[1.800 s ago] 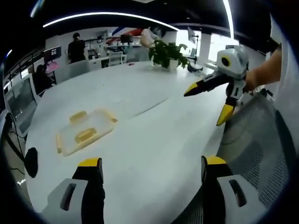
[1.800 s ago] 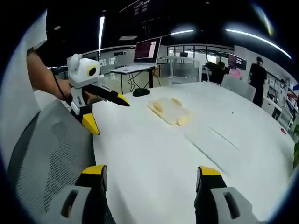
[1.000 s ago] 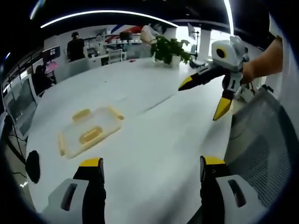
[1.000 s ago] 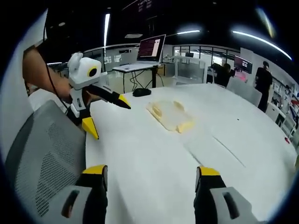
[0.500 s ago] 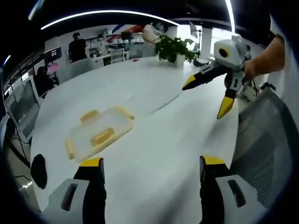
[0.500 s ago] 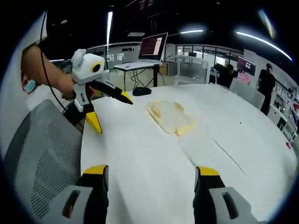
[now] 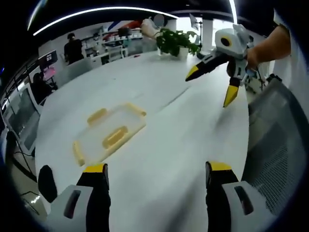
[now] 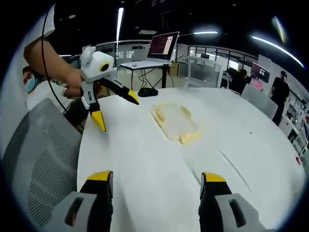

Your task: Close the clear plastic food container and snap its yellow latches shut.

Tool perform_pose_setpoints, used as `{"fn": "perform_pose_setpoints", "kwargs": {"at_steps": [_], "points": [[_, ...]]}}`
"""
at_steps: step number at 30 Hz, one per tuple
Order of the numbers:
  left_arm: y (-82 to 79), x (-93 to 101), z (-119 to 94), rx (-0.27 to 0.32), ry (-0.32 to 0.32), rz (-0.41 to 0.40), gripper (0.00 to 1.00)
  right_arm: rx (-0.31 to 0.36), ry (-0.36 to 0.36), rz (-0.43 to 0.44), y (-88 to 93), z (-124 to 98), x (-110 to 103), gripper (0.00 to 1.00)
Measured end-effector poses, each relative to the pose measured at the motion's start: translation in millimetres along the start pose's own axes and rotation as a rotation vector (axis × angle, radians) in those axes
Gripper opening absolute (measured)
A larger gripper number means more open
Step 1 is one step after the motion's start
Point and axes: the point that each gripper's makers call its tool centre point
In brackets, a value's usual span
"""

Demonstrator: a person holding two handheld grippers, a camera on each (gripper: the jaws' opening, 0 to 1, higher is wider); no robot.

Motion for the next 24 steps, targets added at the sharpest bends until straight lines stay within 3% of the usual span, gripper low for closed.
{"fn": "perform_pose_setpoints", "kwargs": {"at_steps": [24], "points": [[-0.1,-53.9,2,-0.047,0.018,0.077,0.78,-0.022,-0.054,-0.078,-21.2,24,29,0.7]]}}
Point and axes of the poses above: the point that each gripper's makers call its tool centre point, and the gripper's own axes: z roughly forward along the fingers, x roughly to its right, y roughly out of its underside, and after that the axes turned 12 degrees about x, right-handed
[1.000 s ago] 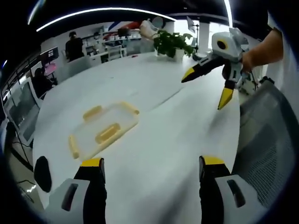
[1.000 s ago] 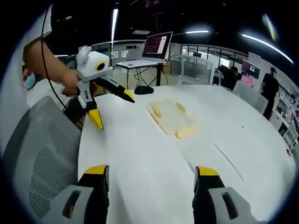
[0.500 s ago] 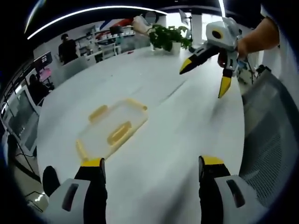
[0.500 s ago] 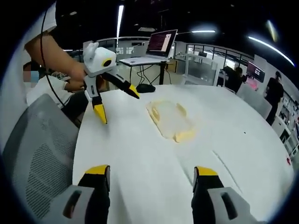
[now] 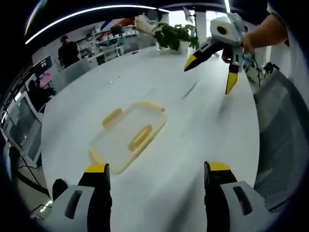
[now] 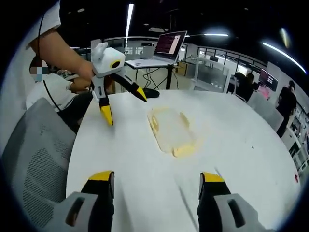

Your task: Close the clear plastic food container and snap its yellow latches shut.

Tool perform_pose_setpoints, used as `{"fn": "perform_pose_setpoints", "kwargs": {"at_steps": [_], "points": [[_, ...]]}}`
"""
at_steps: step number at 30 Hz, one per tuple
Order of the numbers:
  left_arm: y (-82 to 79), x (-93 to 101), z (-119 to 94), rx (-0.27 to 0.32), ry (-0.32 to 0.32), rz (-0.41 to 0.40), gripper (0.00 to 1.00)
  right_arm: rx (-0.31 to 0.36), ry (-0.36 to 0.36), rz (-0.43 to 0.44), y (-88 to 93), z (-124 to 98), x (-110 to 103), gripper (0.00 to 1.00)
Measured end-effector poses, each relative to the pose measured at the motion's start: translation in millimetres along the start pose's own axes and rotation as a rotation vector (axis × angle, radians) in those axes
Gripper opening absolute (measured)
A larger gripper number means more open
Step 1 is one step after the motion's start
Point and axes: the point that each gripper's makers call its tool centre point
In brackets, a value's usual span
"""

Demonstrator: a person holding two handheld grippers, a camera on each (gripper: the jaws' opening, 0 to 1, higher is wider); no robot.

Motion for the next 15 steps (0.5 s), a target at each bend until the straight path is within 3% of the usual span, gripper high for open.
{"fn": "perform_pose_setpoints", "kwargs": {"at_steps": [15], "points": [[5.7,-24.0,0,-0.042,0.019,0.051,0.77,-0.002,-0.026,-0.046,-12.0,19,22,0.69]]}}
Point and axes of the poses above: the point that each gripper's makers call its tool centre point, and the gripper's own axes: z roughly forward along the fingers, x roughly to its right, y roughly out of its underside, and after that the axes turned 12 degrees about x, right-handed
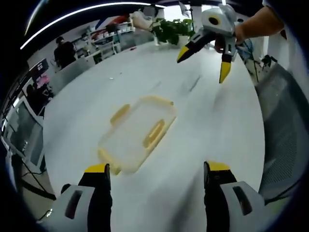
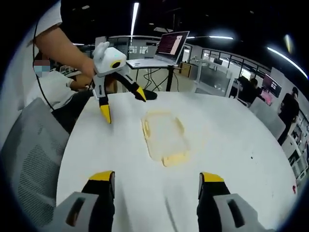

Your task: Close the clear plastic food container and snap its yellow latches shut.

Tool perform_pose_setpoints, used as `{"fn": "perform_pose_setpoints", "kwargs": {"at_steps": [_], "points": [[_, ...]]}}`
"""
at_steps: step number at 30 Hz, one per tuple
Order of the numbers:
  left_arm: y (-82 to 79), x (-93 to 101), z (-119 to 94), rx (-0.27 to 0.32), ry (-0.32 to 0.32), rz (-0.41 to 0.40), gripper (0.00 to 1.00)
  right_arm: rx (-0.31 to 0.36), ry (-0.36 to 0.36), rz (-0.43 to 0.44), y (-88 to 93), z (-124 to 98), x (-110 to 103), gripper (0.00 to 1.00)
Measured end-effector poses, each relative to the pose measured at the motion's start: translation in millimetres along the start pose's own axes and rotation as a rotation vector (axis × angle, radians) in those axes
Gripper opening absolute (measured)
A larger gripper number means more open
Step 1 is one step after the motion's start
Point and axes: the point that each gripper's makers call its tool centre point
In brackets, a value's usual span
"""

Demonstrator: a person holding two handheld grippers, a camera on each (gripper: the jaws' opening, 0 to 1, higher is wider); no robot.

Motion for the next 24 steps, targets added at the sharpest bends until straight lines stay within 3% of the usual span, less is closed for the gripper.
{"fn": "perform_pose_setpoints", "kwargs": {"at_steps": [24], "points": [[9.2,-41.8,6,-0.066,0.039,0.113,0.76,-0.047,-0.046,-0.036,1.8,32,17,0.68]]}}
Point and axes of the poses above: the point that each gripper's makers call its tool centre point, and the gripper's own axes: z roughly forward along the fingers, x roughly to its right, y roughly out of its underside, and after that the axes turned 12 degrees about x, right-handed
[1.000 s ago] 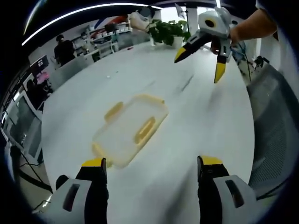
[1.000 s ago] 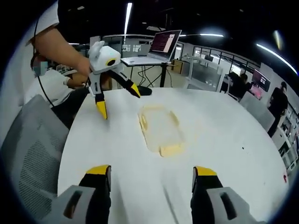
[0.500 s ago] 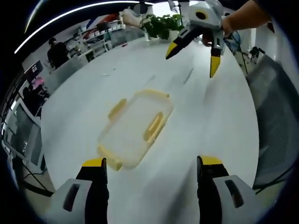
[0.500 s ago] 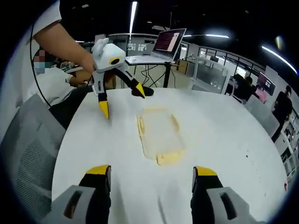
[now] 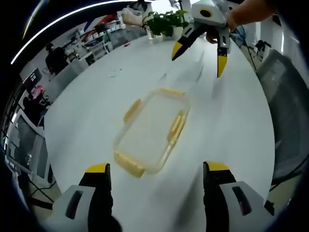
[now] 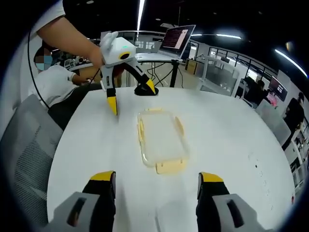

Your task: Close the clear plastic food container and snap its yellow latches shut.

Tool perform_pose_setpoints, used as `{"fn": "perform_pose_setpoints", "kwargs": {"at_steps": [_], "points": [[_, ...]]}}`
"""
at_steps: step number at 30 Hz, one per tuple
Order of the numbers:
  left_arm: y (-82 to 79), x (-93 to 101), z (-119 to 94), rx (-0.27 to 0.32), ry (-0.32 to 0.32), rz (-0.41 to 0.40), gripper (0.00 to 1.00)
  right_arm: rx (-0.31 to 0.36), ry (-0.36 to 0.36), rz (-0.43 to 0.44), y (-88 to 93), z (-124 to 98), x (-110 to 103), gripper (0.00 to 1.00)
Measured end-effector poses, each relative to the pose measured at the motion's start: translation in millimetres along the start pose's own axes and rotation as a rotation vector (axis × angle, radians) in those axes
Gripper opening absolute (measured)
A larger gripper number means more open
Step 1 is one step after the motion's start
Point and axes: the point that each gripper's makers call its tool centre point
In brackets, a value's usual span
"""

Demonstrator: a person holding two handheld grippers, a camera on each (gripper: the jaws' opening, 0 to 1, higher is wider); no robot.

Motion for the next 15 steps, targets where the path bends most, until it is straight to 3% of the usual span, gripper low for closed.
{"fn": "perform_pose_setpoints", "kwargs": {"at_steps": [15], "points": [[13.9,-17.2,8,-0.073,0.092,0.103,0.74,-0.064,-0.052,-0.04,6.4,22,8,0.66]]}}
Point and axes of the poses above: the point that each gripper's makers call its tool centre point, and the gripper's own axes: z roughly forward along the fingers, x roughly to its right, y roughly out of its underside, and after that the axes turned 12 degrees about x, right-handed
